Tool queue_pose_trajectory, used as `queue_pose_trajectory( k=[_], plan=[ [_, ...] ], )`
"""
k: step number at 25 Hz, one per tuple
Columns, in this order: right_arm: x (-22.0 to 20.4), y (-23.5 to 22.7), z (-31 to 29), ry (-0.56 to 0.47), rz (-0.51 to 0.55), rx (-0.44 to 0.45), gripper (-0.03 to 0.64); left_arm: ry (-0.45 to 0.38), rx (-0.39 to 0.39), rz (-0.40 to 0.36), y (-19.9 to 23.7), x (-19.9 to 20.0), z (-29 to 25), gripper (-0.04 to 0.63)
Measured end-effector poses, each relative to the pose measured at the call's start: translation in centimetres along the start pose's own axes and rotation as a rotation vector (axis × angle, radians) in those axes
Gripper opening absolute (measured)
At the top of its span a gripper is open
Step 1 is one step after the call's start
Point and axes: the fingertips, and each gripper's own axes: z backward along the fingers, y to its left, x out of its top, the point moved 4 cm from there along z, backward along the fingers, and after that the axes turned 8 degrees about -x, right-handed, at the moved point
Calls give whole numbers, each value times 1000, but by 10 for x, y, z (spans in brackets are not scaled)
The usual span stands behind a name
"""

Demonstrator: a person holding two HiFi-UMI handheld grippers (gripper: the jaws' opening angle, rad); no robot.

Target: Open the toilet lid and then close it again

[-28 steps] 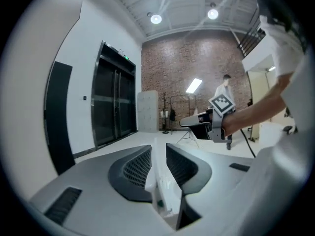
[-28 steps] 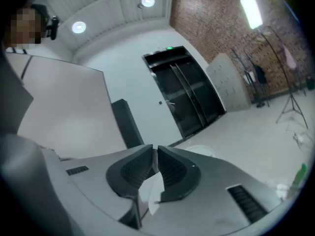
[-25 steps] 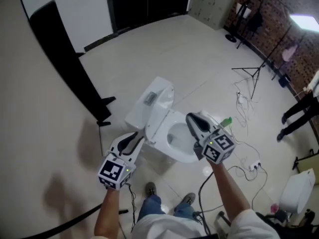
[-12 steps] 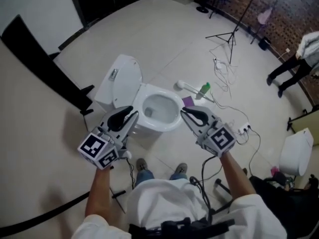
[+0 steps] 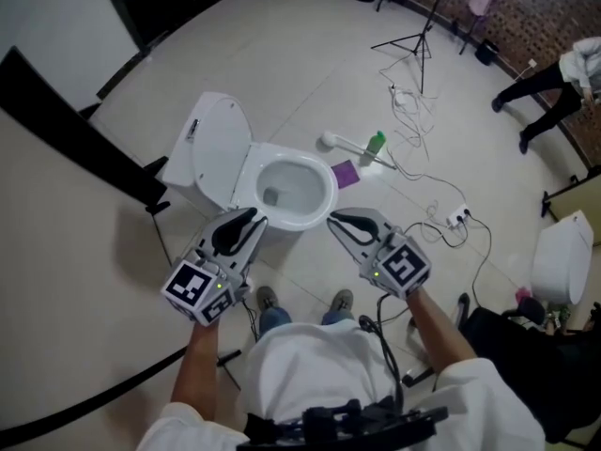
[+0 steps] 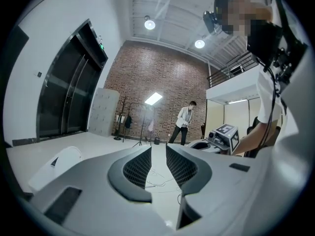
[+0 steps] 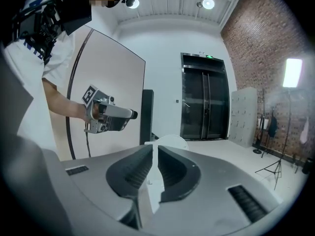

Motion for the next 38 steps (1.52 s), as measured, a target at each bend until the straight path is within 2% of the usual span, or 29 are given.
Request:
queue_pose_trajectory(
  k=[4, 7, 14, 24, 28, 32, 35, 38],
  plan=[
    [2, 1, 1, 0, 8, -1, 32, 17, 17, 7, -2, -5, 2, 89],
    [2, 4, -1, 3, 5, 2, 32, 30, 61, 3, 3, -10, 6, 87],
    [3, 12, -9, 10, 12, 27, 32, -24, 148, -20, 9, -6, 24, 91],
    [6, 25, -34, 25, 21, 50, 32, -25, 242, -7, 33, -23, 56, 102],
    [1, 32, -47, 25, -11, 11, 32, 19, 317, 6, 54, -49, 80, 127],
    [-10, 42, -65, 30, -92, -55, 32, 89, 398, 66, 91, -97, 107, 129],
    [-19, 57, -78, 66, -149, -101, 32, 149, 404, 113, 116, -131, 122, 129],
    [-32, 74, -88, 85, -193, -137, 32, 195, 394, 124, 137, -158, 130, 129]
  ],
)
